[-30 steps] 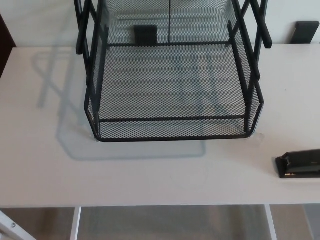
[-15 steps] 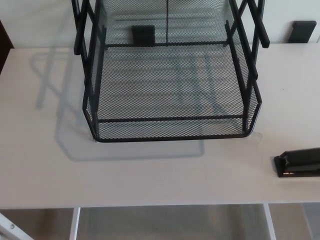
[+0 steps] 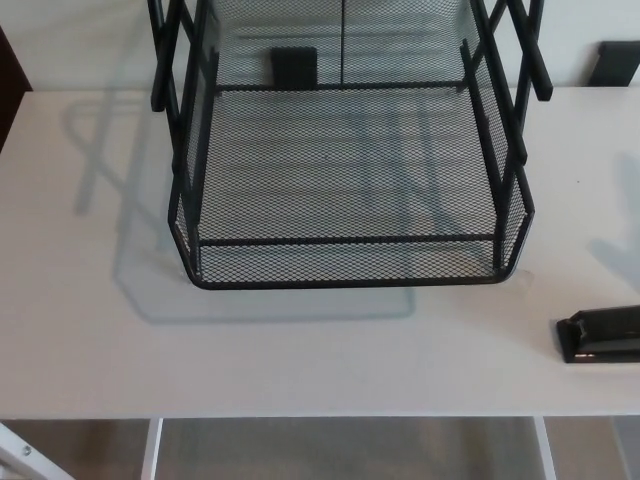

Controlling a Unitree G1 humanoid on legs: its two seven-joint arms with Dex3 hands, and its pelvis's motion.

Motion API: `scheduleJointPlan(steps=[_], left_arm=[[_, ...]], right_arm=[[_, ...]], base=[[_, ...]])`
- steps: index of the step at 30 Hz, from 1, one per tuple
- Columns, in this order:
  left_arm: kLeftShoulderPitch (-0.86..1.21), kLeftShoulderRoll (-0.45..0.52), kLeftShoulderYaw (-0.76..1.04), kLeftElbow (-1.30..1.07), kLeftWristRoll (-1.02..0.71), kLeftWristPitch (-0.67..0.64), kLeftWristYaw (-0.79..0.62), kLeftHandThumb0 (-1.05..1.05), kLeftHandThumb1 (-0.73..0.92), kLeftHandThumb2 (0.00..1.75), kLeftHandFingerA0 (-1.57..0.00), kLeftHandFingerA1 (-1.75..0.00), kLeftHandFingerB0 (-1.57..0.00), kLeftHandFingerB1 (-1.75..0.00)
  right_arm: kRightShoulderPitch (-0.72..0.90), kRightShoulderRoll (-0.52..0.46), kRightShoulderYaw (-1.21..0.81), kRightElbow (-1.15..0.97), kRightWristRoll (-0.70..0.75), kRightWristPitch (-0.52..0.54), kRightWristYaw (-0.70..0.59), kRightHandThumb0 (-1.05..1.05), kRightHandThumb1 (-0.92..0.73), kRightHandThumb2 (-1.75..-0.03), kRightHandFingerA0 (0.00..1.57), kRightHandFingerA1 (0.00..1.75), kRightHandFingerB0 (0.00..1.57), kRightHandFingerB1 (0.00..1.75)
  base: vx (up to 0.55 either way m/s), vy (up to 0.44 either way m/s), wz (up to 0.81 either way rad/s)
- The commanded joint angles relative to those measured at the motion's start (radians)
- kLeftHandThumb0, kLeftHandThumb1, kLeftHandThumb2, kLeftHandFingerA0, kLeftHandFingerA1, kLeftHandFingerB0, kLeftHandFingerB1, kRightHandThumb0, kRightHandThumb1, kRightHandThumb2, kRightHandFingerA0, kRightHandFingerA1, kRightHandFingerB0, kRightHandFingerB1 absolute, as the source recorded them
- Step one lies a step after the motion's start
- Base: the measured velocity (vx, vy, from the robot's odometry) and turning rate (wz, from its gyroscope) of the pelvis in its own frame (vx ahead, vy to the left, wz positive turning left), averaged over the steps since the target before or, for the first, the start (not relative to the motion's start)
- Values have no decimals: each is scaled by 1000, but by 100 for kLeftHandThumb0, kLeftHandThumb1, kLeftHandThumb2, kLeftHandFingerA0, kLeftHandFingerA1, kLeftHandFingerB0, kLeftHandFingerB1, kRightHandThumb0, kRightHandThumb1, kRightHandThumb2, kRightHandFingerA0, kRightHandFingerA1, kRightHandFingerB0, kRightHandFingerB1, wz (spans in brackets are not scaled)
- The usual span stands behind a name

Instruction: The robot walks towards a desk on which a file tray is kept in the middle and a stapler is kept to its right. The robot lifts the stapler using its right hand and places it on the file tray.

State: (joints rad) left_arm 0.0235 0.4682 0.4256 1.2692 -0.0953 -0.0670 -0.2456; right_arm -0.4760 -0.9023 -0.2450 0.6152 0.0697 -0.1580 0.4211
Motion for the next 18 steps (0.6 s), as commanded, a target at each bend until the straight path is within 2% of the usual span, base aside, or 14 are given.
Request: scheduleJointPlan(steps=[1,5,7,8,10,11,12,17,18], left_arm=[[-8,10,7,1,-26,-17,4,-91,61,119,-22,-88,0,-61],[-7,10,0,2,-20,-23,7,-91,62,120,-21,-86,0,-59],[-3,17,-10,-2,-11,-26,-5,-91,56,125,-12,-76,0,-55],[-2,17,-10,-2,-13,-27,-7,-94,61,121,-16,-83,0,-59],[-2,18,-10,-2,-13,-27,-7,-94,61,121,-16,-83,0,-59],[-10,18,-17,-2,-6,-14,14,-94,61,132,-8,-74,-7,-55],[-15,17,-24,0,2,-10,28,-89,62,120,-21,-85,0,-60],[-19,19,-30,4,-2,-3,31,-89,61,119,-21,-86,0,-58],[-13,19,-34,0,-1,-11,25,-94,62,133,-9,-73,-7,-54]], right_arm=[[-16,-73,194,-295,-39,191,288,-85,-47,-83,0,12,0,0],[-23,-82,257,-327,-69,217,323,-86,-48,-86,0,10,0,1],[-54,-91,371,-345,-159,258,391,-80,-45,-81,0,3,0,0],[-56,-87,395,-341,-187,247,389,-79,-45,-80,0,0,0,1],[-58,-91,405,-345,-186,254,387,-79,-45,-80,0,0,0,1],[-81,-80,469,-320,-262,256,390,-77,-44,-82,0,0,0,8],[-80,-41,496,-292,-273,262,364,-69,-43,-79,0,3,4,11],[-77,-13,561,-280,-299,282,336,-68,-42,-79,0,5,6,16],[-63,-3,581,-285,-311,284,329,-68,-41,-74,0,0,8,12]], base=[[0,0,0],[0,0,0],[0,0,0],[0,0,0],[0,0,0],[0,0,0],[0,0,0],[0,0,0],[0,0,0]])
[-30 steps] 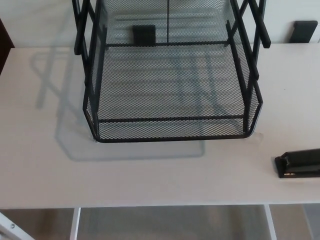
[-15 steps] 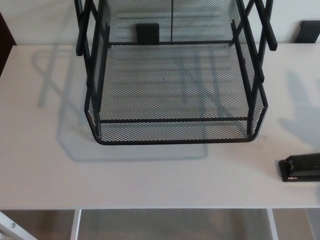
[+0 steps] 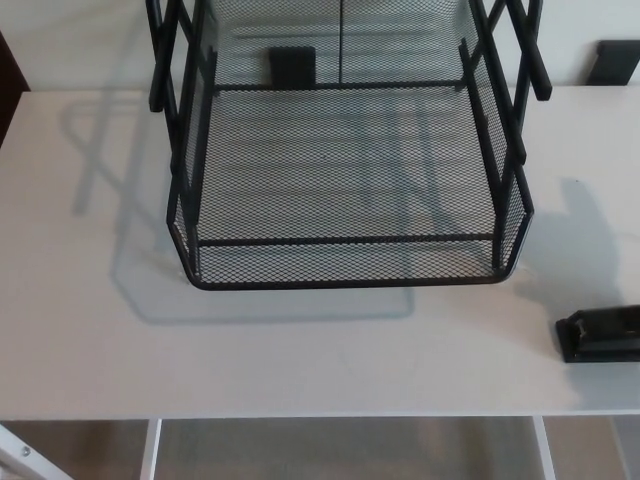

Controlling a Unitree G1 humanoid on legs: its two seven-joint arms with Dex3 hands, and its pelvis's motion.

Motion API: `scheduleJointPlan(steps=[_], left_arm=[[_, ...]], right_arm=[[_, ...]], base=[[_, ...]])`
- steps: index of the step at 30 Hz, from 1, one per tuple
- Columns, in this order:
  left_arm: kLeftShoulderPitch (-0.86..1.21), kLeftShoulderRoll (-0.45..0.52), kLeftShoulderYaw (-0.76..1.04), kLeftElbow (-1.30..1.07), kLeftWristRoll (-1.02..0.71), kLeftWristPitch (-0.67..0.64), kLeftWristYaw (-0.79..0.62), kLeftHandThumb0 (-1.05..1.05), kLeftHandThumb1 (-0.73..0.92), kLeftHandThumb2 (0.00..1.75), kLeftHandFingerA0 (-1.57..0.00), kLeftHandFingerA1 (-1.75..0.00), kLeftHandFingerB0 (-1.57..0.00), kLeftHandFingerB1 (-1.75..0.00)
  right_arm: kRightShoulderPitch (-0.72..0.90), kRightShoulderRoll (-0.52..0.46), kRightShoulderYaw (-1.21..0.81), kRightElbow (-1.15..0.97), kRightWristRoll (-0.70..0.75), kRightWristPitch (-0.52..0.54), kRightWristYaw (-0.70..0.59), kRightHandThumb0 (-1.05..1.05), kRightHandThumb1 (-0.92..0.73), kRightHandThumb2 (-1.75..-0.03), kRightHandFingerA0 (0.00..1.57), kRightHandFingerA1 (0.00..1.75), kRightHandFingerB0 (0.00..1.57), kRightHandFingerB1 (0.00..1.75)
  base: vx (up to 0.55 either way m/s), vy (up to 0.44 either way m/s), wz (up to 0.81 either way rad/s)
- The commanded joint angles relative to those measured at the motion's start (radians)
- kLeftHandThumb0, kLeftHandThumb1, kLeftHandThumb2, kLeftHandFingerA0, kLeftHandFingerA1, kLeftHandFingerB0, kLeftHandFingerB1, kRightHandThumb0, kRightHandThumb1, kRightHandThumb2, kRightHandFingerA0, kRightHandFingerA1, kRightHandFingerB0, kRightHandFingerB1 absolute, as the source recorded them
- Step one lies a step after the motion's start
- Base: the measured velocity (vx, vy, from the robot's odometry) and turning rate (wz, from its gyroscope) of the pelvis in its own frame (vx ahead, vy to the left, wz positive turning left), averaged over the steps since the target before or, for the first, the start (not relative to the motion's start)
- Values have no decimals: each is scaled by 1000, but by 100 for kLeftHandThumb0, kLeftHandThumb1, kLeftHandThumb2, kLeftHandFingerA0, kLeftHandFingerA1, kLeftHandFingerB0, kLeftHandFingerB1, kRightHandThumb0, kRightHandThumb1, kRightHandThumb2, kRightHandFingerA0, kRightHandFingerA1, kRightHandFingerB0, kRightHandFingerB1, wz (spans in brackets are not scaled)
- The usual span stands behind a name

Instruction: The robot walks towards a desk on which a file tray is kept in the middle and a stapler is kept to its right. The robot lifts the stapler using its right hand and places it on the file tray.

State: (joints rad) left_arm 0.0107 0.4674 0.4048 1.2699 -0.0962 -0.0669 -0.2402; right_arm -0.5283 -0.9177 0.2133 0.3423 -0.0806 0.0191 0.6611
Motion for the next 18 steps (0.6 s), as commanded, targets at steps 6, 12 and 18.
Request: scheduleJointPlan(steps=[6,12,18], left_arm=[[-4,19,-24,4,4,-11,28,-87,60,123,-20,-80,0,-56],[-8,26,-26,10,-3,-3,30,-87,60,122,-21,-80,0,-54],[-6,24,-28,10,-3,-6,48,-87,64,130,-11,-70,-5,-52]], right_arm=[[-28,46,220,20,-230,136,97,-72,-43,-77,0,0,4,9],[-22,56,277,44,-293,175,97,-75,-44,-78,0,0,4,12],[15,31,316,-27,-364,208,137,-76,-44,-81,0,6,1,15]], base=[[0,0,0],[0,0,0],[0,0,0]])
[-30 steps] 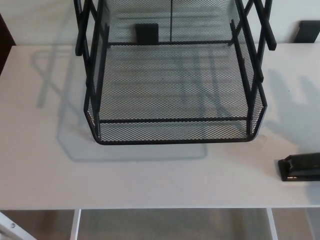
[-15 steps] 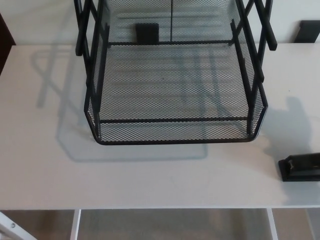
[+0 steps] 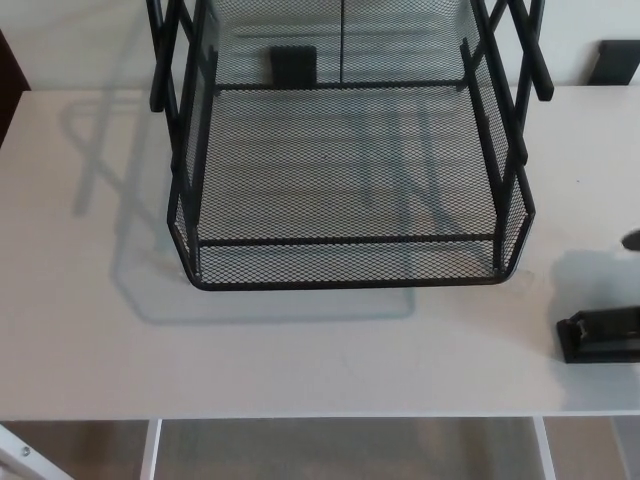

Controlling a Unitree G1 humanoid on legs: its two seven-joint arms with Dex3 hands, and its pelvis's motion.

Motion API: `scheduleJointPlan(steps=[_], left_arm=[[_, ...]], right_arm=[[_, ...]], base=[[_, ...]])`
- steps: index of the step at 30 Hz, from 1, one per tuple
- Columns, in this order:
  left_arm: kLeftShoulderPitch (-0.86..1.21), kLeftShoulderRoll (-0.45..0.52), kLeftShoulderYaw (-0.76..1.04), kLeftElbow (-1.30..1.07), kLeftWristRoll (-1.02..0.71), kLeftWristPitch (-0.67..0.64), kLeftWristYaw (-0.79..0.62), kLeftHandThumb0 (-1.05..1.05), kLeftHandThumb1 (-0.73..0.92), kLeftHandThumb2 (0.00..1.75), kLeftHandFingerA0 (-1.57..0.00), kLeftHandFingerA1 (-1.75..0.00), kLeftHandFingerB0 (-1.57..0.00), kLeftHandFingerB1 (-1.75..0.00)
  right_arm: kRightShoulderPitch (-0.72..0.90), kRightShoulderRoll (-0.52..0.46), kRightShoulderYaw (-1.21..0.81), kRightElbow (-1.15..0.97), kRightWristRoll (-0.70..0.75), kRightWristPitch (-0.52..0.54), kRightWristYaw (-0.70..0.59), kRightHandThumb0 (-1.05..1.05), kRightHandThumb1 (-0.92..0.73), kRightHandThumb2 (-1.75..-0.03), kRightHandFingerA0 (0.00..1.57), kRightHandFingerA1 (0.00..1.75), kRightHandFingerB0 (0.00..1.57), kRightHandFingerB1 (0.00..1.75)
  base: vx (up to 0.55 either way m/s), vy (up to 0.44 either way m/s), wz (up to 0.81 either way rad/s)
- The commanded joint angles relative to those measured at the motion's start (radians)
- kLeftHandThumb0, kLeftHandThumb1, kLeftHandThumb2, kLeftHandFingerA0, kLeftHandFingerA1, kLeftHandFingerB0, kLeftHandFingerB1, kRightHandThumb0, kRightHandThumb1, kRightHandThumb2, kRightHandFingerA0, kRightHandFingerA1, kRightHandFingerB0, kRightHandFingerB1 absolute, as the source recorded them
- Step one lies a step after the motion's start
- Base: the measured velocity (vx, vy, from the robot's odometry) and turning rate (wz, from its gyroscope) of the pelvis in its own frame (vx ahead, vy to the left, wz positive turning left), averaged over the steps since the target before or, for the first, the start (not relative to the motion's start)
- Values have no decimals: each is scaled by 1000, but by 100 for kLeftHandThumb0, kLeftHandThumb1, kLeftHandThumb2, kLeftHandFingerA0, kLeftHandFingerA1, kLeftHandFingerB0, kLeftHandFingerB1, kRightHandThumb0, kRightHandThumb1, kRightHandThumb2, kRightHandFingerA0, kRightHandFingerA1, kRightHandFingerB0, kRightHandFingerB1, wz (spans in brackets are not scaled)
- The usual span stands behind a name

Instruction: The robot walks towards a desk on which a file tray is kept in the middle and a stapler is kept to its right. The robot lifts the stapler using its right hand and places it on the file tray.

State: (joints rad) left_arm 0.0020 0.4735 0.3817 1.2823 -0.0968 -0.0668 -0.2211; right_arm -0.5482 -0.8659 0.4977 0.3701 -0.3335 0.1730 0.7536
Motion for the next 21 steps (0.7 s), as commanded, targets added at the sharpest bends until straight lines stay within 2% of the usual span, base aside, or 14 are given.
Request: scheduleJointPlan(steps=[1,4,6,7,8,9,12,13,14,15,16,17,18,21], left_arm=[[6,18,-6,-3,-2,-13,23,-87,60,120,-22,-79,0,-54],[-4,17,-9,-1,-1,-9,33,-87,64,115,-26,-87,0,-60],[-10,16,3,10,-14,3,29,-88,63,129,-10,-70,-5,-52],[-11,15,-2,11,-9,-3,31,-85,67,107,-20,-87,0,-60],[-12,15,-4,11,-6,-6,32,-85,67,107,-20,-87,0,-60],[-11,14,-4,13,-7,-5,35,-86,57,119,-24,-77,0,-52],[-10,15,-6,13,-5,-2,41,-87,62,114,-28,-84,0,-55],[-7,15,-7,5,-6,-3,39,-87,62,129,-17,-73,-5,-53],[-9,17,-6,8,-7,-4,33,-85,61,128,-17,-72,-5,-53],[-9,17,-6,8,-7,-4,33,-85,61,128,-17,-72,-5,-53],[-13,17,-2,13,-11,2,32,-85,60,126,-18,-72,-5,-52],[-17,16,2,14,-15,8,35,-85,59,126,-24,-76,-5,-53],[-13,14,-3,9,-11,1,27,-87,59,127,-19,-74,-5,-55],[-12,15,-15,14,2,-7,28,-86,59,126,-22,-74,-5,-56]], right_arm=[[42,-18,32,-58,-111,62,51,-79,-46,-80,0,1,2,11],[61,-16,26,-85,-126,88,55,-79,-46,-80,0,0,3,12],[70,-13,55,-97,-154,91,88,-82,-47,-81,0,0,0,7],[62,-24,77,-101,-179,68,109,-84,-49,-83,0,0,0,5],[60,-28,86,-105,-193,60,120,-84,-49,-83,0,0,0,5],[70,-36,93,-119,-215,43,103,-74,-41,-86,0,13,0,20],[114,-38,99,-152,-267,40,32,-67,-40,-82,0,15,2,25],[139,-30,93,-158,-289,48,-25,-64,-40,-80,0,17,11,29],[181,-2,72,-162,-320,84,-140,-45,-54,-57,20,36,12,27],[188,3,66,-164,-326,87,-152,-45,-54,-57,20,36,12,27],[206,-3,75,-155,-379,40,-260,-44,-56,-58,46,59,24,29],[244,2,71,-126,-434,-20,-474,-40,-51,-56,68,124,42,35],[282,30,55,-79,-462,-38,-689,-24,-72,-64,86,162,52,41],[305,46,56,-31,-494,-65,-878,-18,-73,-65,95,169,63,47]], base=[[0,0,0],[0,0,0],[0,0,0],[0,0,0],[0,0,0],[0,0,0],[0,0,0],[0,0,0],[0,0,0],[0,0,0],[0,0,0],[0,0,0],[0,0,0],[0,0,0]])
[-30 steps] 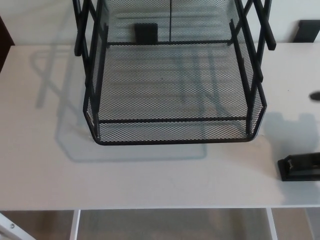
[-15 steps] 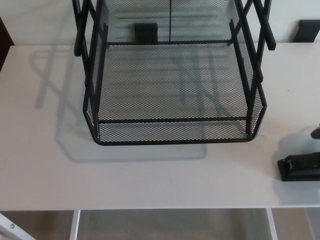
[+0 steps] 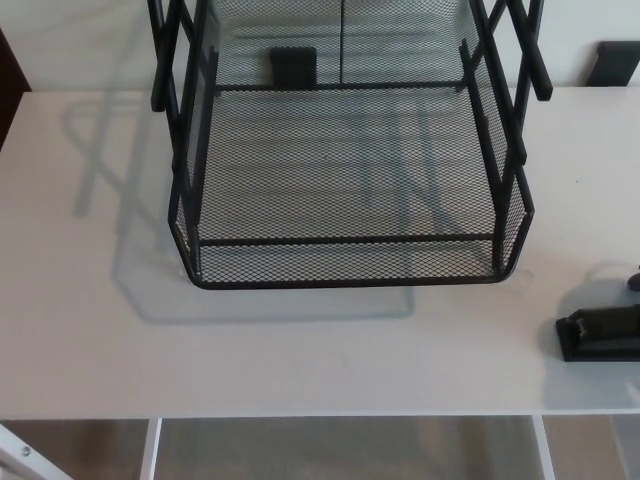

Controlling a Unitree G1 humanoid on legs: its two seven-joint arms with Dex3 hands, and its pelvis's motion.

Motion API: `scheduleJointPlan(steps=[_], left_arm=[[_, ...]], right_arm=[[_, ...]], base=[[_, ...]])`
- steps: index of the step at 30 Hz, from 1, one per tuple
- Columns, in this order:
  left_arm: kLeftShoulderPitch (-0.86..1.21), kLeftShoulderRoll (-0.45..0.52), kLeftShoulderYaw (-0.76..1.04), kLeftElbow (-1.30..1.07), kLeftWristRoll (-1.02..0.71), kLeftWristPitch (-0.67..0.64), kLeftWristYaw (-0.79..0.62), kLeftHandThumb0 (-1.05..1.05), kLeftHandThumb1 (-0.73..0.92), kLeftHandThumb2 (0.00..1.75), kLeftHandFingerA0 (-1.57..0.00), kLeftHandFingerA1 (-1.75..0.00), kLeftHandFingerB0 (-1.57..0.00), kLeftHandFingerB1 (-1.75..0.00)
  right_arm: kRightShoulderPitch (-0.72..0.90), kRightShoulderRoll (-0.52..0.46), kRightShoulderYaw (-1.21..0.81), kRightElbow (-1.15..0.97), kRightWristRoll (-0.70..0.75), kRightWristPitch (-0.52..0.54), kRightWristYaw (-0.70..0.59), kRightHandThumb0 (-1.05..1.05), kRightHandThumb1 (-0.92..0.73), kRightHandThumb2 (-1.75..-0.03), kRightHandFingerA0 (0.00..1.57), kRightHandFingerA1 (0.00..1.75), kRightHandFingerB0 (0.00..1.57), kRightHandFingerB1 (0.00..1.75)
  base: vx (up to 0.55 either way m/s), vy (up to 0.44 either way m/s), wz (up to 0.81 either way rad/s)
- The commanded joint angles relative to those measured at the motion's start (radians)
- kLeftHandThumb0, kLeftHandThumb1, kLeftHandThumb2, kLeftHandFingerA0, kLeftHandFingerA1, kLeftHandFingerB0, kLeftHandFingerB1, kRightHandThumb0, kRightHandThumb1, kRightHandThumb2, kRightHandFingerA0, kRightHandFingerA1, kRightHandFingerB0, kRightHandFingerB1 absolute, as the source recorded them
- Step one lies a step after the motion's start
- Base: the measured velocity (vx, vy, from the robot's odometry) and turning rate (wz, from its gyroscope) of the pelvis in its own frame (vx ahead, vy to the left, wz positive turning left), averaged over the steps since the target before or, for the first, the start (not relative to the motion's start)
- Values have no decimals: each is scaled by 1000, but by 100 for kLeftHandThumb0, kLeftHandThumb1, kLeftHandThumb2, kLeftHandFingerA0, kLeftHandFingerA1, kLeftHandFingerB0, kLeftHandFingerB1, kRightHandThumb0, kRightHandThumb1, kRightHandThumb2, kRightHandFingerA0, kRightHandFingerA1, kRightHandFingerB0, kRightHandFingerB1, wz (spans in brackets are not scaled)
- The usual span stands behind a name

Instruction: The robot walks towards a desk on which a file tray is kept in the middle and a stapler is kept to its right. The robot lifts the stapler using its right hand and places it on the file tray.

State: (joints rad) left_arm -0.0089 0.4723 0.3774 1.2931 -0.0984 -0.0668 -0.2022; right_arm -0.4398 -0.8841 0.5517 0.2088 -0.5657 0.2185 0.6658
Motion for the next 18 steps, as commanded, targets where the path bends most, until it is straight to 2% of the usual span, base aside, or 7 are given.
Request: scheduleJointPlan(steps=[1,3,6,9,14,15,18], left_arm=[[-1,16,-9,4,3,-8,9,-87,58,126,-25,-76,-5,-57],[7,15,-6,0,-3,-22,-16,-88,56,125,-32,-80,-9,-61],[12,12,4,0,-14,-14,-23,-84,56,120,-31,-81,-1,-58],[19,12,-12,-7,0,-24,-29,-88,59,126,-29,-78,-6,-56],[21,11,-19,-9,7,-18,-27,-82,61,125,-34,-80,0,-55],[21,11,-19,-7,7,-17,-25,-87,63,129,-34,-79,-6,-56],[26,14,-32,-6,21,-25,-28,-90,64,130,-36,-81,-5,-56]], right_arm=[[208,65,-10,151,-251,-152,-866,-21,-75,-67,98,175,73,55],[221,58,-14,191,-258,-248,-1033,-20,-62,-65,90,142,92,86],[234,67,-8,196,-271,-251,-1111,-29,-59,-58,83,169,90,82],[247,89,-32,195,-242,-284,-1155,-18,-62,-65,85,175,73,139],[247,103,-37,203,-227,-320,-1213,-14,-63,-75,86,175,72,147],[250,105,-41,197,-219,-323,-1210,-20,-52,-93,117,137,93,122],[264,106,-58,170,-200,-319,-1194,-19,-51,-94,121,139,96,123]], base=[[0,0,0],[0,0,0],[0,0,0],[0,0,0],[0,0,0],[0,0,0],[0,0,0]])
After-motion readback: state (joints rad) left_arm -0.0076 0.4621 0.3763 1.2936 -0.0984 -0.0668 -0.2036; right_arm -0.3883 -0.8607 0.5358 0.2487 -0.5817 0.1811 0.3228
